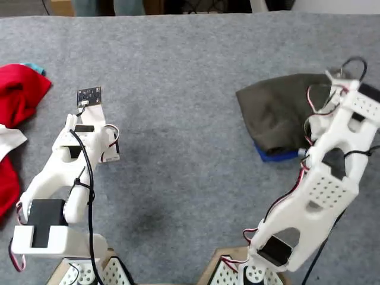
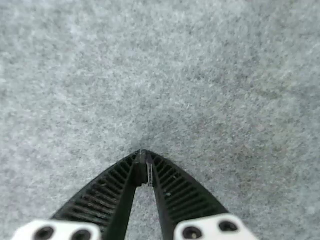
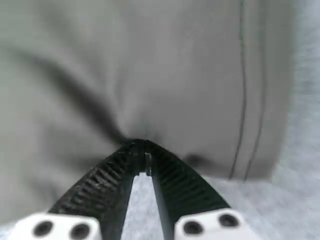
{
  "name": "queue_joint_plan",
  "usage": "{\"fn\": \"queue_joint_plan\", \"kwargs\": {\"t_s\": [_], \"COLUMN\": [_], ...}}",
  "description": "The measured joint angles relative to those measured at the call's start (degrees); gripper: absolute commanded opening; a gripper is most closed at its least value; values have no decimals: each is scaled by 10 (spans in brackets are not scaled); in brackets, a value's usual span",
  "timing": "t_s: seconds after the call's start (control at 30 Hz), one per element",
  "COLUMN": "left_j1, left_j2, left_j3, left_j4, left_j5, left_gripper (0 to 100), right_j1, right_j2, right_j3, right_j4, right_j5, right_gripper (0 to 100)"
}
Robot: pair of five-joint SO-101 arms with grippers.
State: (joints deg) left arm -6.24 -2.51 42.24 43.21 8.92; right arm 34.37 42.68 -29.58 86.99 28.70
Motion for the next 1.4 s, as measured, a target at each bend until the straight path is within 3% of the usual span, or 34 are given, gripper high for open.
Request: {"fn": "queue_joint_plan", "kwargs": {"t_s": [0.17, 0.3, 0.47, 0.63, 0.87, 0.97, 1.3, 1.4], "left_j1": [0, 0, 0, 0, 0, 0, 0, -34], "left_j2": [0, 0, 0, 0, 0, 0, -2, -17], "left_j3": [0, 0, 0, 0, 0, 0, 0, -17], "left_j4": [0, 0, 0, 0, 0, 0, 1, 44], "left_j5": [0, 0, 0, 0, 0, 0, 0, -1], "left_gripper": [30, 30, 30, 30, 30, 30, 30, 30], "right_j1": [4, 1, -23, -54, -60, -60, -85, -106], "right_j2": [22, 22, 21, 47, 215, 258, 265, 240], "right_j3": [-67, -185, -344, -401, -403, -433, -630, -632], "right_j4": [47, 116, 127, 45, -105, -120, 55, 119], "right_j5": [1, 1, 2, 2, 1, 1, 2, 2], "right_gripper": [18, 18, 15, 15, 15, 15, 17, 15]}}
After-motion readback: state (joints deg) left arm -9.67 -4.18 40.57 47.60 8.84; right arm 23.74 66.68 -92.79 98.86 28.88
